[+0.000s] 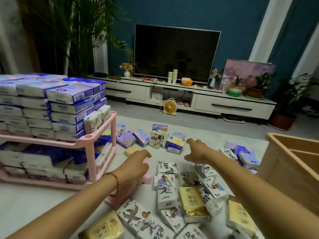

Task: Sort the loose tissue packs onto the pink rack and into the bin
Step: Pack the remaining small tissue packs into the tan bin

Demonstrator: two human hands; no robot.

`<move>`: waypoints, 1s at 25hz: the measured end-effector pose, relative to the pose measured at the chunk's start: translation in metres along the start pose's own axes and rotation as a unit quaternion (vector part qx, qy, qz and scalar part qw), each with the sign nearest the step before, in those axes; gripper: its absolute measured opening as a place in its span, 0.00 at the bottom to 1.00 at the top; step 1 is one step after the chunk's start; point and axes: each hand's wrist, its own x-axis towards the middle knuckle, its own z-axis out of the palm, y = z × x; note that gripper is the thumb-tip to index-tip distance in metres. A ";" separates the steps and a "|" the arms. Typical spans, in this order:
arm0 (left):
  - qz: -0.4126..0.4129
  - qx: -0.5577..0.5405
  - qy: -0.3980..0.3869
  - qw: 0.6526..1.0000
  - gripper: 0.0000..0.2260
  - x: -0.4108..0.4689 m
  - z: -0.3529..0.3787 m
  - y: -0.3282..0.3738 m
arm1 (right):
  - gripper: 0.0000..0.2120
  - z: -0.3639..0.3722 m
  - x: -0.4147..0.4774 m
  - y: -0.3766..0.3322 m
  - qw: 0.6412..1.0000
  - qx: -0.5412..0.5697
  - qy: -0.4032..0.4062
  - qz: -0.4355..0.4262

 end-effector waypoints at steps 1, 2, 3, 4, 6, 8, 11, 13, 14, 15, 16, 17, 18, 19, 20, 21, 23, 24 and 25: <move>0.003 -0.017 0.009 1.000 0.18 0.006 0.008 -0.001 | 0.33 0.011 0.012 0.001 1.000 0.024 0.010 0.004; 0.008 -0.039 0.020 0.999 0.18 0.012 0.016 -0.003 | 0.35 0.022 0.025 0.000 0.999 0.040 0.023 -0.001; 0.014 -0.059 0.033 0.998 0.18 0.018 0.023 -0.005 | 0.36 0.031 0.040 -0.003 0.997 0.058 0.040 -0.012; 0.021 -0.076 0.049 0.996 0.17 0.024 0.028 -0.007 | 0.37 0.038 0.054 -0.007 0.993 0.092 0.065 -0.018; 0.039 -0.111 0.095 0.989 0.16 0.033 0.032 -0.010 | 0.38 0.046 0.086 -0.015 0.979 0.172 0.112 0.011; 0.054 -0.147 0.138 0.978 0.15 0.038 0.032 -0.011 | 0.37 0.053 0.112 -0.021 0.976 0.163 0.131 0.066; 0.050 -0.187 0.181 0.964 0.13 0.037 0.031 -0.005 | 0.32 0.071 0.124 -0.028 0.976 0.115 0.152 0.102; 0.065 -0.190 0.175 0.964 0.13 0.032 0.033 0.001 | 0.30 0.081 0.124 -0.027 0.977 0.094 0.164 0.094; 0.076 -0.183 0.162 0.967 0.13 0.029 0.033 0.004 | 0.30 0.082 0.120 -0.025 0.981 0.086 0.148 0.088; 0.082 -0.172 0.145 0.971 0.13 0.026 0.033 0.007 | 0.29 0.080 0.113 -0.021 0.985 0.099 0.118 0.078; 0.081 -0.160 0.126 0.976 0.13 0.022 0.030 0.010 | 0.25 0.073 0.104 -0.017 0.983 0.154 0.083 0.063; 0.075 -0.145 0.105 0.981 0.15 0.019 0.028 0.012 | 0.16 0.062 0.092 -0.015 0.967 0.248 0.044 0.042; 0.067 -0.131 0.086 0.985 0.19 0.016 0.024 0.015 | 0.07 0.048 0.077 -0.013 0.940 0.341 -0.004 0.022; 0.059 -0.116 0.071 0.989 0.25 0.012 0.019 0.021 | 0.02 0.031 0.058 -0.012 0.917 0.395 -0.049 0.003; 0.050 -0.107 0.058 0.991 0.31 0.008 0.014 0.029 | 0.01 0.012 0.038 -0.012 0.905 0.417 -0.089 -0.011; 0.037 -0.104 0.045 0.993 0.37 0.002 0.009 0.041 | 0.01 -0.006 0.019 -0.010 0.899 0.417 -0.130 -0.024; 0.016 -0.109 0.025 0.994 0.43 -0.010 0.000 0.072 | 0.05 -0.041 -0.017 -0.005 0.899 0.394 -0.186 -0.047; 0.014 -0.113 0.022 0.993 0.43 -0.016 -0.003 0.091 | 0.06 -0.056 -0.036 -0.003 0.902 0.378 -0.201 -0.058; 0.022 -0.119 0.026 0.992 0.40 -0.021 -0.005 0.108 | 0.05 -0.070 -0.053 -0.001 0.906 0.364 -0.205 -0.069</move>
